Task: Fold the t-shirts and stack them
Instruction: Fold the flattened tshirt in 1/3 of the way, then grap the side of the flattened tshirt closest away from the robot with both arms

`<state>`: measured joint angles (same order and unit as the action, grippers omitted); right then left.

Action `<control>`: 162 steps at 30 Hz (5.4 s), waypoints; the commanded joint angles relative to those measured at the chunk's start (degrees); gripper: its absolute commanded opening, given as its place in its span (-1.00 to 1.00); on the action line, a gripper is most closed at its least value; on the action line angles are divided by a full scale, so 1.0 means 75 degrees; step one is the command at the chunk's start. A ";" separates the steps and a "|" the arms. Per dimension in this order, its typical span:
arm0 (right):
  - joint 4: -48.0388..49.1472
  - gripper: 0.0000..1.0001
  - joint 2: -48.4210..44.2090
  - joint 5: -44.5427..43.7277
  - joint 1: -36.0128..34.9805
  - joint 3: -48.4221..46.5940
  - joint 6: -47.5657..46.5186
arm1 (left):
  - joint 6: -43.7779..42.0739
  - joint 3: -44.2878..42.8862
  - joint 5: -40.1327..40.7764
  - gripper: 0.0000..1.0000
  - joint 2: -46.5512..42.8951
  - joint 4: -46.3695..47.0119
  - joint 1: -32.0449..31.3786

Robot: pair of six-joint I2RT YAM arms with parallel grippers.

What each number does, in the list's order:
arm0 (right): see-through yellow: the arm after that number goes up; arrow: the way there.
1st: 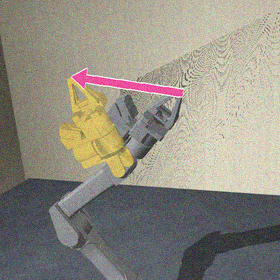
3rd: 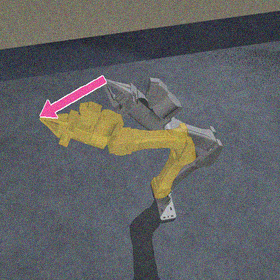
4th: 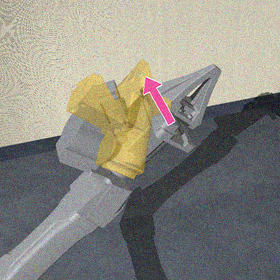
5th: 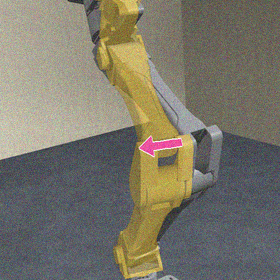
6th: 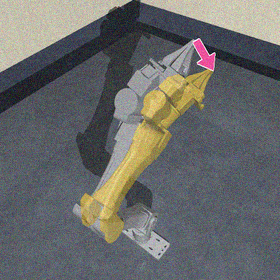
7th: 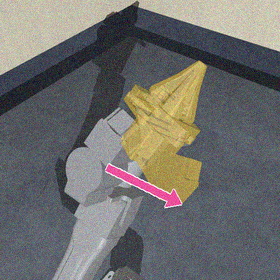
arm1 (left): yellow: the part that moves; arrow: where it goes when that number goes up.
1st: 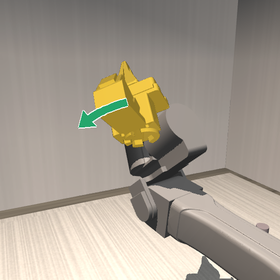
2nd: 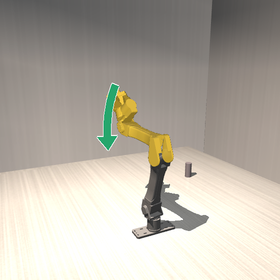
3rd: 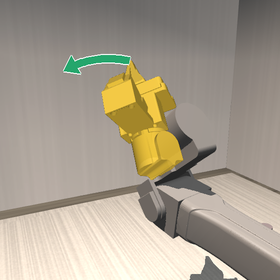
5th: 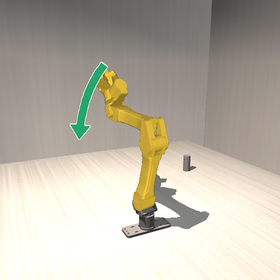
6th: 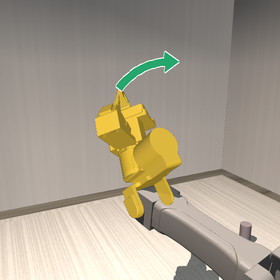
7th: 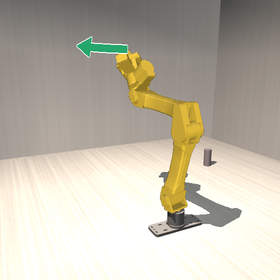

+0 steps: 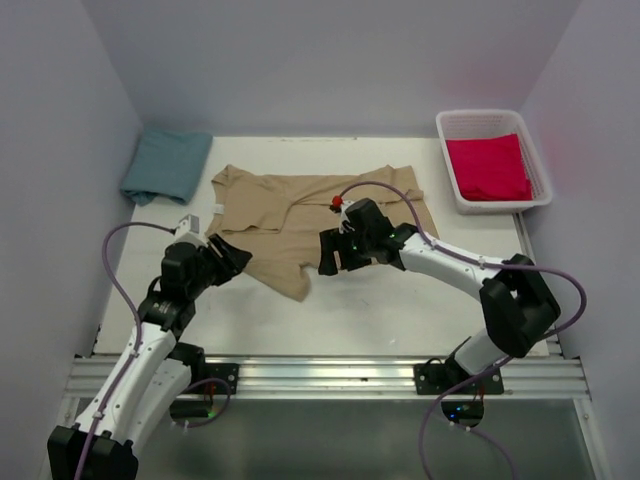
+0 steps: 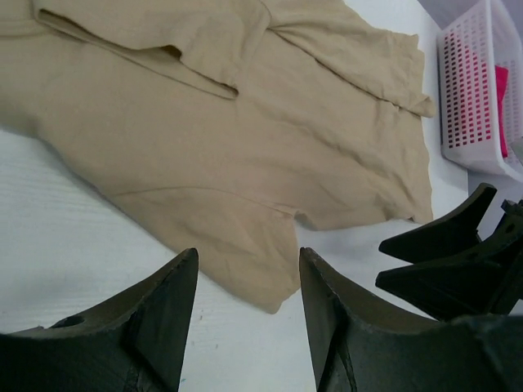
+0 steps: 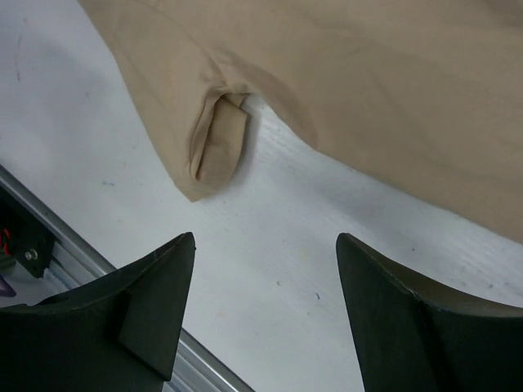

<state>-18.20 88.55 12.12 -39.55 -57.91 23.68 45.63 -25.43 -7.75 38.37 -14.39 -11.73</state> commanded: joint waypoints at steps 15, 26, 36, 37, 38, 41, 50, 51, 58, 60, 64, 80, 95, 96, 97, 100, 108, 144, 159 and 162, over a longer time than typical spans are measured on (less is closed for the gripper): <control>0.1114 0.11 0.2242 0.1079 -0.1090 -0.1172 0.0722 | 0.0596 0.0847 0.0330 0.14 0.0122 0.0032 -0.0089; 0.1125 -0.75 0.3415 0.1747 -0.1347 -0.2345 0.0592 | 0.0702 0.1211 0.0283 0.14 0.0122 0.0431 -0.0101; 0.0645 -1.00 0.2678 0.1163 -0.1359 -0.2427 0.0277 | 0.0737 0.1867 -0.0092 0.11 0.0742 0.1414 -0.0112; 0.0540 -1.00 0.2666 0.0999 -0.1359 -0.2508 0.0253 | 0.0737 0.1891 -0.0150 0.11 0.0964 0.1636 -0.0124; 0.0470 -1.00 0.2642 0.0800 -0.1348 -0.2556 0.0241 | 0.0725 0.1891 -0.0174 0.11 0.1070 0.1719 -0.0136; 0.0492 -1.00 0.2700 0.0400 -0.1278 -0.2685 0.0206 | 0.0713 0.1879 -0.0186 0.10 0.1364 0.2080 -0.0182; 0.0902 -1.00 0.3590 0.0037 -0.0423 -0.3177 0.0650 | 0.0795 0.1867 -0.0092 0.09 0.1763 0.2622 -0.0276; 0.1100 -1.00 0.3707 0.0048 -0.0318 -0.3177 0.0721 | 0.0807 0.1867 -0.0080 0.09 0.1821 0.2680 -0.0288; 0.1419 -1.00 0.4292 -0.0057 0.0386 -0.3375 0.1038 | 0.0877 0.1844 -0.0068 0.08 0.1997 0.2926 -0.0382; 0.1372 -1.00 0.4493 0.0001 0.0422 -0.3540 0.1026 | 0.0924 0.1809 -0.0115 0.08 0.2137 0.3125 -0.0440; 0.1266 -1.00 0.4985 0.0095 0.0469 -0.3950 0.0991 | 0.0924 0.1365 -0.0080 0.08 0.2652 0.3232 -0.0756; 0.1816 -1.00 0.4904 0.0306 0.0562 -0.3318 0.1026 | 0.1861 -0.0523 0.1490 0.09 0.5933 0.4099 -0.3076; 0.2086 -1.00 0.4506 0.0505 0.0633 -0.2638 0.0909 | 0.1850 -0.0886 0.2029 -1.00 0.6263 0.3853 -0.3312; 0.2098 -1.00 0.4494 0.0552 0.0633 -0.2615 0.0920 | 0.1838 -0.0887 0.1994 -1.00 0.6228 0.3841 -0.3312; 0.2086 -1.00 0.4494 0.0564 0.0633 -0.2603 0.0921 | 0.1827 -0.0875 0.1982 -1.00 0.6181 0.3829 -0.3312; 0.2086 -1.00 0.4447 0.0634 0.0633 -0.2533 0.0862 | 0.1780 -0.0910 0.1854 -1.00 0.5901 0.3677 -0.3312; 0.1759 0.20 0.3617 0.0939 0.0621 -0.2019 0.0394 | 0.1370 -0.1378 0.2146 -1.00 0.3956 0.2003 -0.3429; -0.3656 0.82 -0.0780 -0.5553 0.0668 -0.0763 0.1060 | 0.0279 -0.3769 0.2158 -0.62 0.1588 -0.4747 -0.3440; -0.2707 0.69 0.0041 -0.5296 0.2601 0.0034 0.1799 | 0.0105 -0.2072 0.1199 0.20 0.1607 -0.2747 -0.3429; -0.2695 0.69 -0.0100 -0.5366 0.2730 0.0116 0.1799 | -0.0106 -0.1977 0.0869 0.20 0.2241 -0.3106 -0.3440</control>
<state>-40.62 89.62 -27.05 -19.70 -57.60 35.11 47.59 -41.43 3.07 51.92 -40.42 -37.21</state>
